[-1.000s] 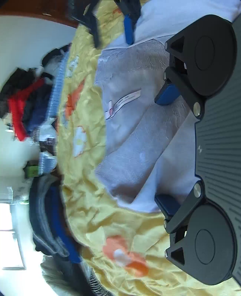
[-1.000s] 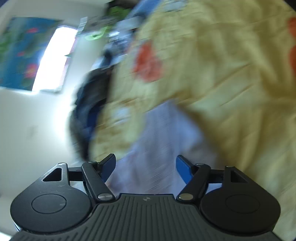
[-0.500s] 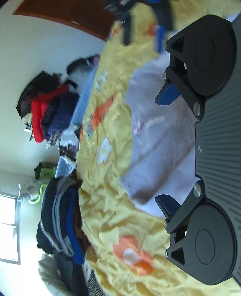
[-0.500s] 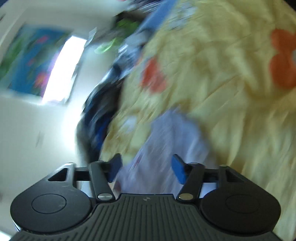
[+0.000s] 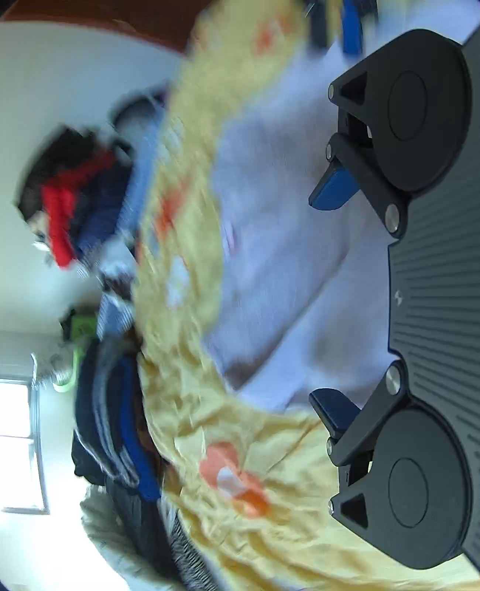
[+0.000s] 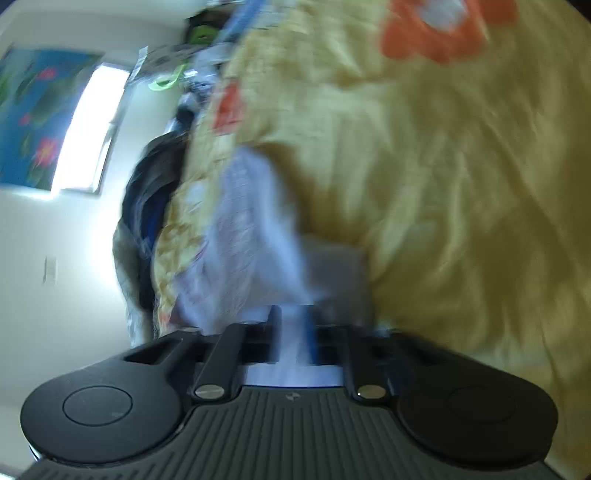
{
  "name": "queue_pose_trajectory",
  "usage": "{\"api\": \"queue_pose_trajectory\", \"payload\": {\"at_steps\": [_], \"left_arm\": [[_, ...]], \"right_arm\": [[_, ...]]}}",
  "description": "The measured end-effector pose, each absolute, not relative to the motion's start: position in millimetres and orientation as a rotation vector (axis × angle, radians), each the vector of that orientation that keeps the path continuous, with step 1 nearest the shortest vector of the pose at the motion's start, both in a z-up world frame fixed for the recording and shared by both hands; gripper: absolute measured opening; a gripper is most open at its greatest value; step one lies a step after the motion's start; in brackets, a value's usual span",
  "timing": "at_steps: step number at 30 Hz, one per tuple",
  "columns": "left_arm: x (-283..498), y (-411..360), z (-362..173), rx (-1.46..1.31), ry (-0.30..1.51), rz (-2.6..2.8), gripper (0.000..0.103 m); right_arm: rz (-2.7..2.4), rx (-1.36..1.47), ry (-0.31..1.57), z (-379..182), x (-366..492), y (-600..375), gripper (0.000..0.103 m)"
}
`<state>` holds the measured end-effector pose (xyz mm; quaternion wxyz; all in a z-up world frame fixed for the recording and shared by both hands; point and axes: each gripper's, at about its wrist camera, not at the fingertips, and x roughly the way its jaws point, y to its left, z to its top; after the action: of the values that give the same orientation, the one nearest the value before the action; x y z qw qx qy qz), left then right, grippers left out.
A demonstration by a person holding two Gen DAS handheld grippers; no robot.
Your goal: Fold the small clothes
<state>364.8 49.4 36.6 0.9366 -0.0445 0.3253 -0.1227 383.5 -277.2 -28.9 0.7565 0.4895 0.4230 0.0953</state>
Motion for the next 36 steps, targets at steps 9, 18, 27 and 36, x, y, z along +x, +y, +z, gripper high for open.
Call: {"api": "queue_pose_trajectory", "payload": {"at_steps": [9,18,27,36], "left_arm": [[232.2,-14.3,20.9,0.011,0.823,-0.613,0.103],[213.5,-24.1,9.3,0.143,0.747,-0.558,0.103],[155.3,1.7,37.0,0.000,0.769,-0.550,0.103],[124.3,-23.4,4.6,0.183,0.749,-0.441,0.103]], "right_arm": [[0.424,0.942,1.055,-20.9,356.6,-234.2,0.065],[0.323,0.882,1.079,-26.1,334.4,-241.7,0.029],[0.625,0.883,1.079,15.2,302.9,-191.8,0.074],[0.524,0.763,1.149,-25.4,289.3,-176.9,0.038]]}}
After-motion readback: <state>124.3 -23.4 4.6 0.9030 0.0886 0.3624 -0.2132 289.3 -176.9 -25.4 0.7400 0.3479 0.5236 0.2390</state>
